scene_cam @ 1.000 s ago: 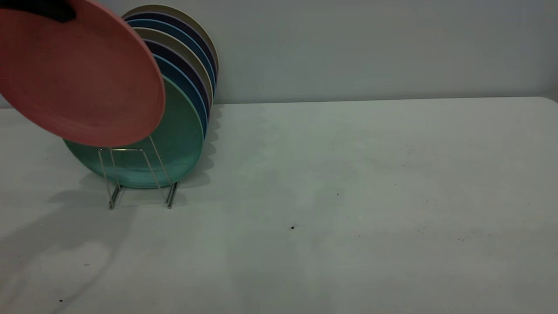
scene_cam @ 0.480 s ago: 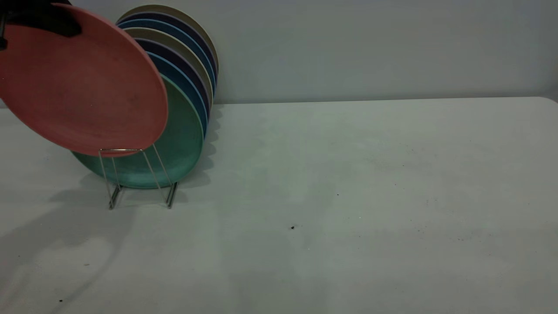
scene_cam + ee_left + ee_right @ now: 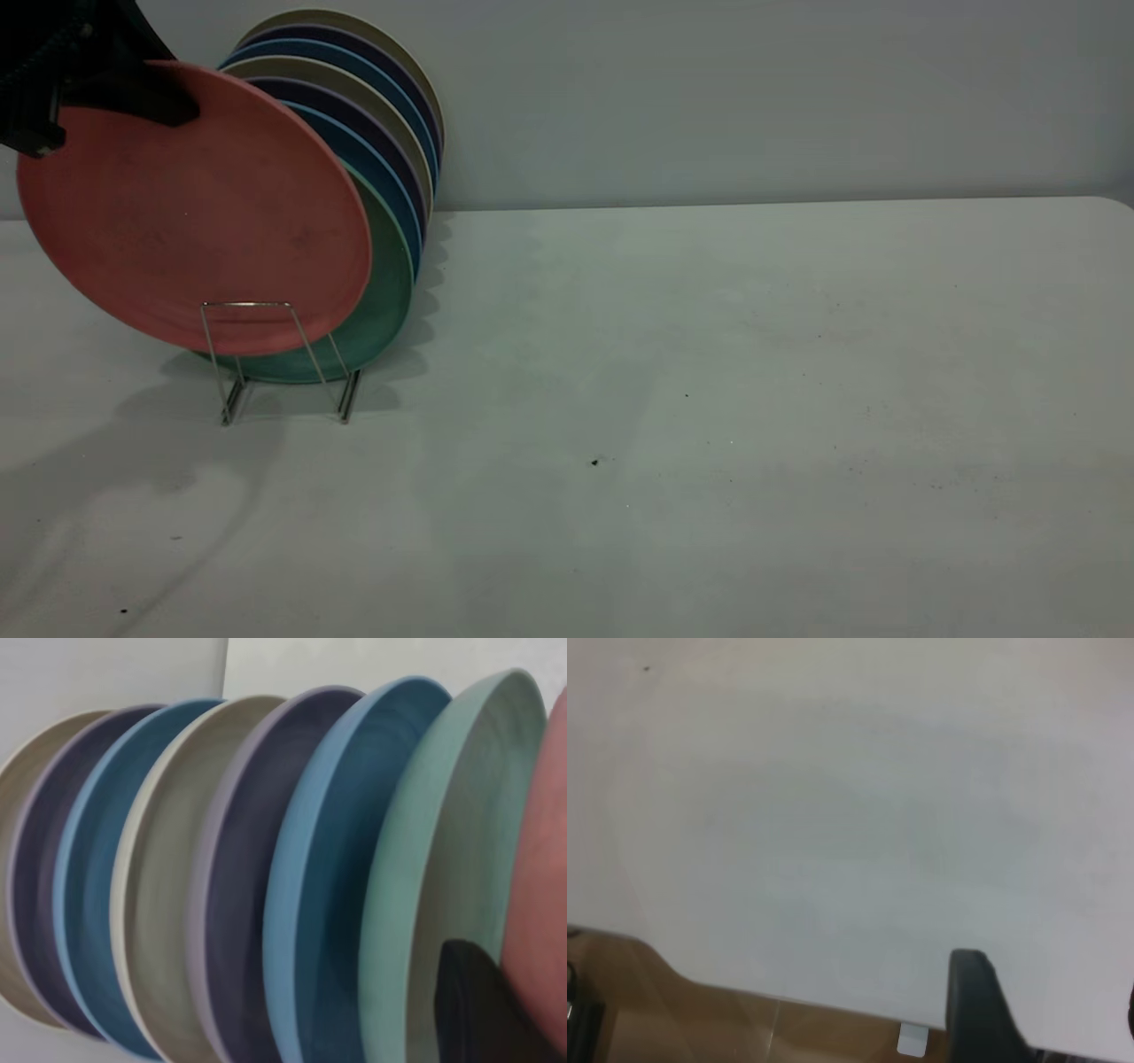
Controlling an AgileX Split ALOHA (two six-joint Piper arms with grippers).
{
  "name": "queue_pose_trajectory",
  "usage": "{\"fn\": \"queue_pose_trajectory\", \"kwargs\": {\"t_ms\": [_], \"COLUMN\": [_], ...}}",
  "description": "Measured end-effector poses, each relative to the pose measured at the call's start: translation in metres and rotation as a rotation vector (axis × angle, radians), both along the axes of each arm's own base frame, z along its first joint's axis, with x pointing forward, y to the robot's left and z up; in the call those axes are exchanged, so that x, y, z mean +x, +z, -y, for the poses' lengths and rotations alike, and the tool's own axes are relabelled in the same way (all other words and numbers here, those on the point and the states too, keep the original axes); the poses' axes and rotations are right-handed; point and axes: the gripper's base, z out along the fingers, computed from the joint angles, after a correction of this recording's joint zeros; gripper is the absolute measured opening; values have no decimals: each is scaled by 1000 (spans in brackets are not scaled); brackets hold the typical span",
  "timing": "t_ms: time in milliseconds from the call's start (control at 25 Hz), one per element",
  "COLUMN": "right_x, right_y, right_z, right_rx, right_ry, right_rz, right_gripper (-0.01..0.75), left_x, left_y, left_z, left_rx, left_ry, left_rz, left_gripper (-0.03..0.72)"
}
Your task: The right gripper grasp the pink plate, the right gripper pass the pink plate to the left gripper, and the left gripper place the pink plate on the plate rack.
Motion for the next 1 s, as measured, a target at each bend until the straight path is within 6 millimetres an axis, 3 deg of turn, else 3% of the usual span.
{"fn": "queue_pose_trajectory", "kwargs": {"t_ms": [360, 680, 840, 1000], "right_x": [0, 0, 0, 1], "right_y": [0, 0, 0, -1], "right_z": [0, 0, 0, 1], "right_rx": [0, -1, -1, -4], "right_ry": [0, 0, 0, -4], "right_rz": [0, 0, 0, 8], "right_gripper": [417, 417, 417, 417], "left_x": [1, 1, -6, -25], "left_y": [0, 2, 27, 74], "left_z": [1, 2, 4, 6], "left_rx": [-28, -48, -149, -357], "left_ry": [16, 32, 133, 333], "left_rz": [-3, -2, 17, 17], "left_gripper": [320, 351, 350, 350]}}
